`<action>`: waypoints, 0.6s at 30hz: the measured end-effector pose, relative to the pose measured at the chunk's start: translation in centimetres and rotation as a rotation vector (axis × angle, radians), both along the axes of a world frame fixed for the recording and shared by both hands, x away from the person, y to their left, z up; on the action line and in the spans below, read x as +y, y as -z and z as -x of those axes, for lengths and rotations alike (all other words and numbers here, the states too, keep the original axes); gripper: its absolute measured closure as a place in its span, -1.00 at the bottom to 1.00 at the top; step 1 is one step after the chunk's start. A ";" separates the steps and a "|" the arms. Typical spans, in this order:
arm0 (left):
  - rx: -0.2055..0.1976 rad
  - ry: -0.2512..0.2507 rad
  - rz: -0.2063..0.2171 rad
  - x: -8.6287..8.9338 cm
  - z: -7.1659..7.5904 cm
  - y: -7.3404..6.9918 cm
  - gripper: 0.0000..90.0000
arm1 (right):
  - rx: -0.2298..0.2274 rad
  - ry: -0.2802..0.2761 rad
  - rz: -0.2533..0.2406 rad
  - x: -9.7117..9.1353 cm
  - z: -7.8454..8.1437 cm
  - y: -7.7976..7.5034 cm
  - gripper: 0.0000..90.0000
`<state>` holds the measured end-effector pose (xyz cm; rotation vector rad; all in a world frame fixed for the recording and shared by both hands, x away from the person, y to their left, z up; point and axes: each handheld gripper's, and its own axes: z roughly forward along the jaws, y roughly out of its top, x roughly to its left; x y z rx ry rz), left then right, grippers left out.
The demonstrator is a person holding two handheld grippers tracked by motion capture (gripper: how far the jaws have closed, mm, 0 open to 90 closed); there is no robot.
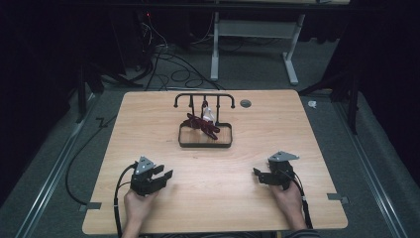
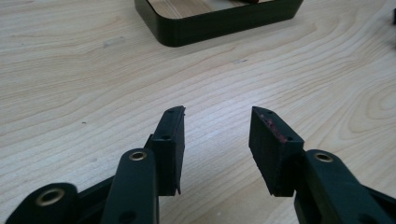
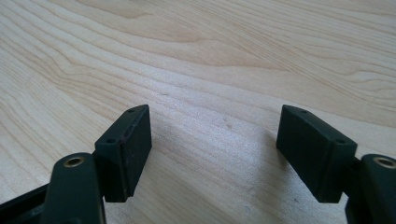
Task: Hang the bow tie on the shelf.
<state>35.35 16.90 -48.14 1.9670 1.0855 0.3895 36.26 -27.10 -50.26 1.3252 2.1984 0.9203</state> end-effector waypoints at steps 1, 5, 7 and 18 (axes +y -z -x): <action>0.001 -0.002 -0.006 -0.1 0.0 0.1 0.23 | 0.000 0.000 0.000 0.0 0.0 0.0 -0.38; 0.002 -0.012 -0.034 -0.2 -0.3 0.4 0.20 | 0.000 0.000 0.000 0.0 0.0 0.0 -0.38; 0.004 -0.017 -0.043 -0.3 -0.4 0.5 0.18 | 0.000 0.000 0.000 0.0 0.0 0.0 -0.38; -0.010 -0.030 -0.133 -1.2 -0.7 1.4 0.07 | 0.000 0.000 0.000 0.0 0.0 0.0 -0.38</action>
